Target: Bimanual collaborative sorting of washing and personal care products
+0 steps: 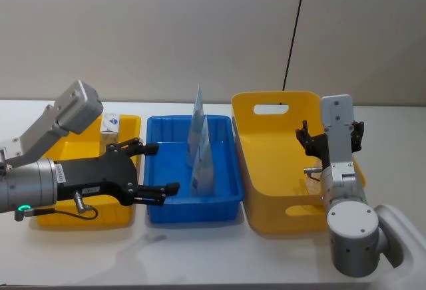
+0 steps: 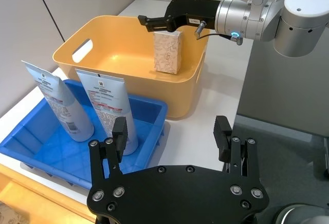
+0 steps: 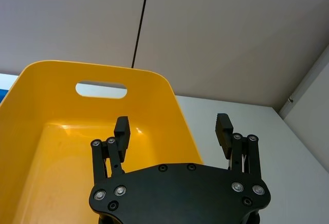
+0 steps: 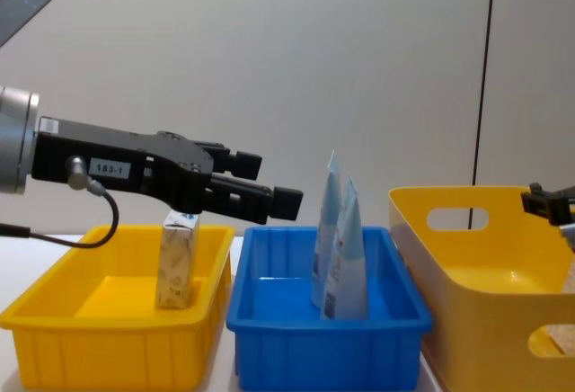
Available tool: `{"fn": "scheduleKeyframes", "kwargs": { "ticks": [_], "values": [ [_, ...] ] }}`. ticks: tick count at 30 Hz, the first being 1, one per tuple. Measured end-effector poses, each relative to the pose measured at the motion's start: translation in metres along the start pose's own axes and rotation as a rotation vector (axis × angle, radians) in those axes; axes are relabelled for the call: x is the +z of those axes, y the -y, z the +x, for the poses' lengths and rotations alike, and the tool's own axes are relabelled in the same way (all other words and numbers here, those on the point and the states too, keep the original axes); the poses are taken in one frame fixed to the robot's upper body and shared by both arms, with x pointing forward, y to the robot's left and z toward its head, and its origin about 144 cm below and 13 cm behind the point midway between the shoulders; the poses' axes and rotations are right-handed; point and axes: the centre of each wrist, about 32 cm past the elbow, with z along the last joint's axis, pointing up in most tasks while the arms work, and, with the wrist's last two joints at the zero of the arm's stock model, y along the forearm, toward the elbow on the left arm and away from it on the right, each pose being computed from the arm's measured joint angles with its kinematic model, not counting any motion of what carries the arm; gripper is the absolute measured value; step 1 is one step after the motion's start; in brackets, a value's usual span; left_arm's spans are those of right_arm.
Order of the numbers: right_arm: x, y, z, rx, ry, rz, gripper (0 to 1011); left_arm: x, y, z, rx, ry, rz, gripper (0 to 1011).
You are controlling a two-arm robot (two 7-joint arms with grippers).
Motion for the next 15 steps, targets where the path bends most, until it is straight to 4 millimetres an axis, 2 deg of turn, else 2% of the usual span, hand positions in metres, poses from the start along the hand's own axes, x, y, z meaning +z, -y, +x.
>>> {"fn": "scheduleKeyframes", "kwargs": {
  "ticks": [15],
  "values": [
    [0.0000, -0.0003, -0.0004, -0.002, 0.001, 0.000, 1003, 0.0000, 0.0000, 0.0000, 0.000, 0.000, 0.000, 1000]
  ]
}}
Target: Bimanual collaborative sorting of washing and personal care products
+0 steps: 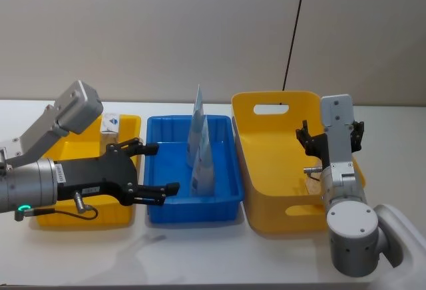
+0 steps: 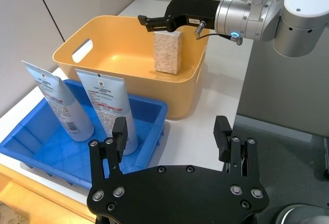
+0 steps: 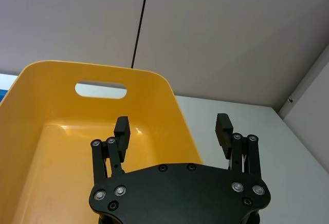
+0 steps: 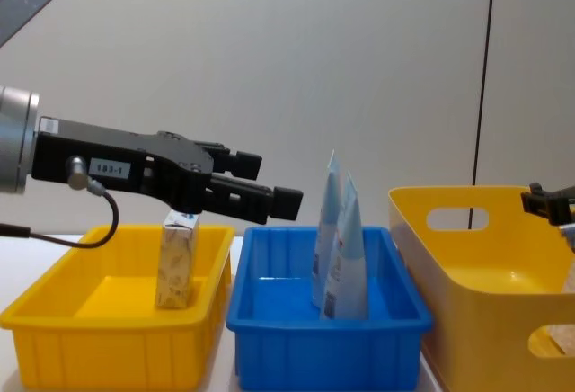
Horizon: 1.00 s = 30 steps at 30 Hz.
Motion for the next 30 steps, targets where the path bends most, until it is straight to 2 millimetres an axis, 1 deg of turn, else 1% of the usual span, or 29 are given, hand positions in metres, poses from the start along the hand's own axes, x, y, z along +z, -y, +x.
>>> {"fn": "scheduleKeyframes", "kwargs": {
  "ticks": [9, 16, 26, 28, 30],
  "values": [
    [0.001, 0.002, 0.004, 0.041, -0.003, 0.008, 1003, 0.000, 0.000, 0.000, 0.000, 0.000, 0.000, 1000],
    [0.005, 0.004, 0.013, 0.115, -0.014, 0.021, 1003, 0.000, 0.000, 0.000, 0.000, 0.000, 0.000, 1000],
    [0.017, 0.008, 0.030, 0.248, -0.035, 0.034, 1003, 0.000, 0.000, 0.000, 0.000, 0.000, 0.000, 1000],
    [0.024, 0.009, 0.038, 0.306, -0.046, 0.039, 1003, 0.000, 0.000, 0.000, 0.000, 0.000, 0.000, 1000],
    [0.027, 0.010, 0.041, 0.332, -0.052, 0.037, 1003, 0.000, 0.000, 0.000, 0.000, 0.000, 0.000, 1000]
  ]
}}
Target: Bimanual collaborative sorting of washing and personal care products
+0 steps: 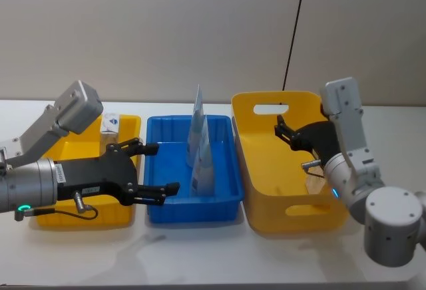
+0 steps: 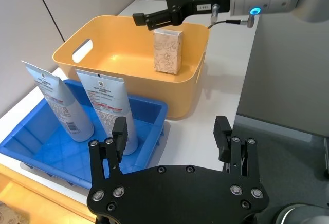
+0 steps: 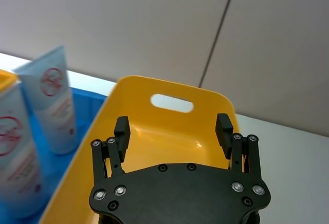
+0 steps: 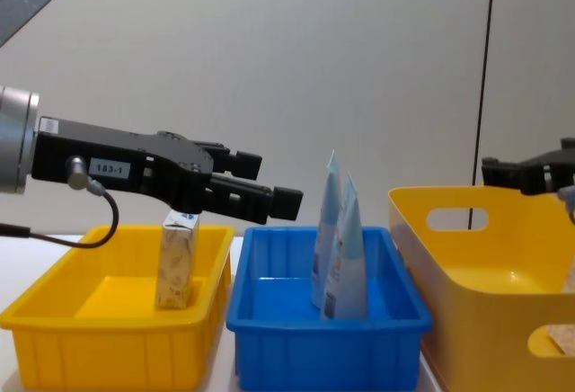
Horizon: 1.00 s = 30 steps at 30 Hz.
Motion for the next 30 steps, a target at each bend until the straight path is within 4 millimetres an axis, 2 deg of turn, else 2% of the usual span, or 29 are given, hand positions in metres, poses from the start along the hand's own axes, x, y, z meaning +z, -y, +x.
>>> {"fn": "scheduleKeyframes", "kwargs": {
  "ticks": [8, 14, 20, 30],
  "values": [
    [0.021, 0.011, 0.010, 0.125, -0.043, 0.000, 1003, 0.000, 0.000, 0.000, 0.000, 0.000, 0.000, 1000],
    [0.033, 0.019, 0.011, 0.190, -0.067, -0.005, 1003, 0.000, 0.000, 0.000, 0.000, 0.000, 0.000, 1000],
    [0.040, 0.026, 0.007, 0.253, -0.092, -0.030, 1003, 0.000, 0.000, 0.000, 0.000, 0.000, 0.000, 1000],
    [0.040, 0.033, -0.008, 0.306, -0.116, -0.083, 1003, 0.000, 0.000, 0.000, 0.000, 0.000, 0.000, 1000]
  ]
}}
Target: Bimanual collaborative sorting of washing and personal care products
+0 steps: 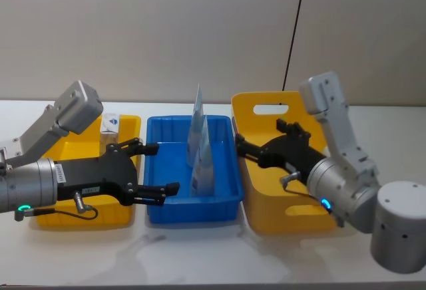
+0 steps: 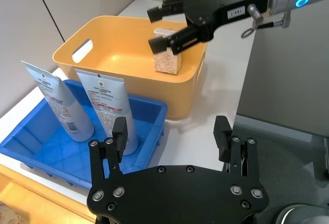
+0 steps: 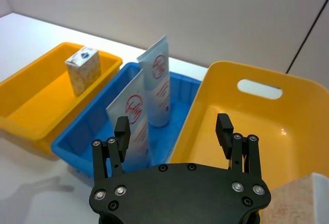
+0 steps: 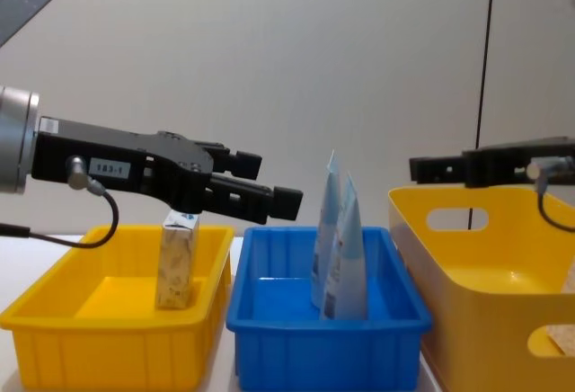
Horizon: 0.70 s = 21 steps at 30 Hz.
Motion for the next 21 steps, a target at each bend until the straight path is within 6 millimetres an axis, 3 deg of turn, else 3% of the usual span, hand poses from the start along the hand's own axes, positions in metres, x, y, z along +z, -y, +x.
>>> {"fn": "scheduleKeyframes", "kwargs": {
  "ticks": [21],
  "values": [
    [-0.002, -0.009, -0.034, 0.069, 0.002, -0.046, 1003, 0.000, 0.000, 0.000, 0.000, 0.000, 0.000, 1000]
  ]
}}
